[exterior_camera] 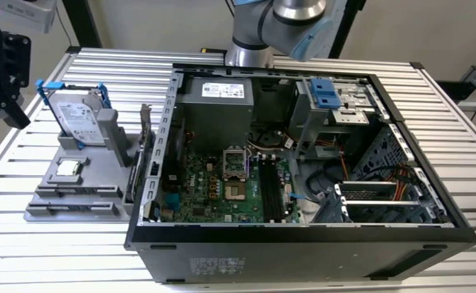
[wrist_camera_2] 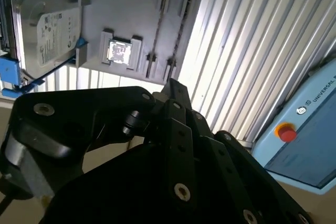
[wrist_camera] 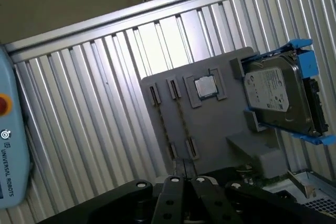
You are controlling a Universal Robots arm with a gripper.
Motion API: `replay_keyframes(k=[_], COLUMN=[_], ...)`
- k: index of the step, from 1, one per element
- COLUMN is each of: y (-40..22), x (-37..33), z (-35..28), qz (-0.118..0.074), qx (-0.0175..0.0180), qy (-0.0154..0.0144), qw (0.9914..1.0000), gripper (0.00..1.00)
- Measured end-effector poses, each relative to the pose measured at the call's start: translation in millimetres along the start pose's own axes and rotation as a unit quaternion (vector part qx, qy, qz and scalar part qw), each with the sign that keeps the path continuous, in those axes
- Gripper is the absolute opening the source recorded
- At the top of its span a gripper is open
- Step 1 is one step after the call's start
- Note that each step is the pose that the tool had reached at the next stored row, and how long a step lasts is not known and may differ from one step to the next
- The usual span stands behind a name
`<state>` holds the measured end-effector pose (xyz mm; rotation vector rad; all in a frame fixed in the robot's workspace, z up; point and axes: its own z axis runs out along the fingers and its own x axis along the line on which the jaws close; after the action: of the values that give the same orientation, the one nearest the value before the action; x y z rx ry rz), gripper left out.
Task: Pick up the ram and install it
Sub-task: 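Pick up the ram and move it above insertion slot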
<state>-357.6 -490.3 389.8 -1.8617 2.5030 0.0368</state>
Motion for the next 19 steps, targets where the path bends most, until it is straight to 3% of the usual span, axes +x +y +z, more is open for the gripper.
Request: replay_keyframes(k=[4, 7, 9, 12, 16, 19], y=[0.0, 0.0, 0.0, -0.1, 0.0, 0.0], x=[0.1, 0.1, 0.1, 0.1, 0.0, 0.0], z=[0.3, 0.6, 0.9, 1.0, 1.3, 1.8], qz=[-0.036, -0.063, -0.077, -0.096, -0.118, -0.139], qx=[-0.0011, -0.0016, -0.0006, 0.0005, -0.0019, -0.0033], qy=[0.0002, 0.0002, -0.0013, -0.0072, -0.0167, -0.0184], qw=[0.99933, 0.99803, 0.99705, 0.9954, 0.99287, 0.99016], gripper=[0.0, 0.0, 0.0, 0.0, 0.0, 0.0])
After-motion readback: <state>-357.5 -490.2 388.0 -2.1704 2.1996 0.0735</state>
